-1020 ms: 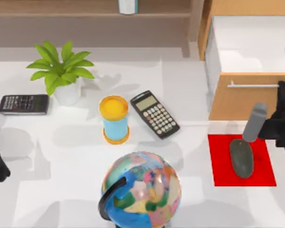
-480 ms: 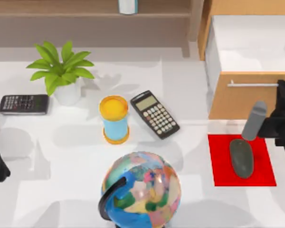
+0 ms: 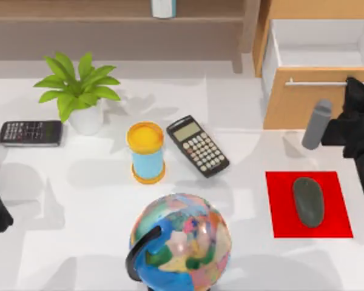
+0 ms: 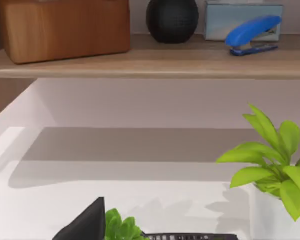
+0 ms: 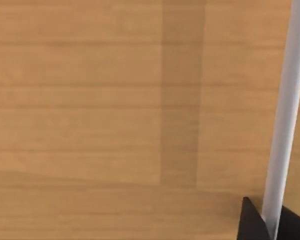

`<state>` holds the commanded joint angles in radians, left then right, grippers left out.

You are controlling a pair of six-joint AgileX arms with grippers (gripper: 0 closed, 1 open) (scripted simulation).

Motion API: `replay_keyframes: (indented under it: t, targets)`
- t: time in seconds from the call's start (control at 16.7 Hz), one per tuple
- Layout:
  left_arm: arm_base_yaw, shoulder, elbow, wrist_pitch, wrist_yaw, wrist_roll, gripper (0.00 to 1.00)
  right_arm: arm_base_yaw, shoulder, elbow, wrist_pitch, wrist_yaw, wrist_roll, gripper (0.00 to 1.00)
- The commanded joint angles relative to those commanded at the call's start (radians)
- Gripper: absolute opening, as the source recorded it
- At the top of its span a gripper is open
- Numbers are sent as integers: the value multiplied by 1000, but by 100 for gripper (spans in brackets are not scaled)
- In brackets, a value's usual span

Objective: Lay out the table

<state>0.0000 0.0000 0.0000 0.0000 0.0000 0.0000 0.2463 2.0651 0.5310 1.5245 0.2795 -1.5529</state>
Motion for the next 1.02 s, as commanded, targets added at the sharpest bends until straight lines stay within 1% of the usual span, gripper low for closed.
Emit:
replay_keyframes:
  t: [0.42, 1.02]
  targets:
    - [0, 0, 0, 0, 0, 0, 100, -4, 10, 35, -25, -8, 2, 0]
    - [0, 0, 0, 0, 0, 0, 100, -50, 110, 284, -175, -51, 0, 0]
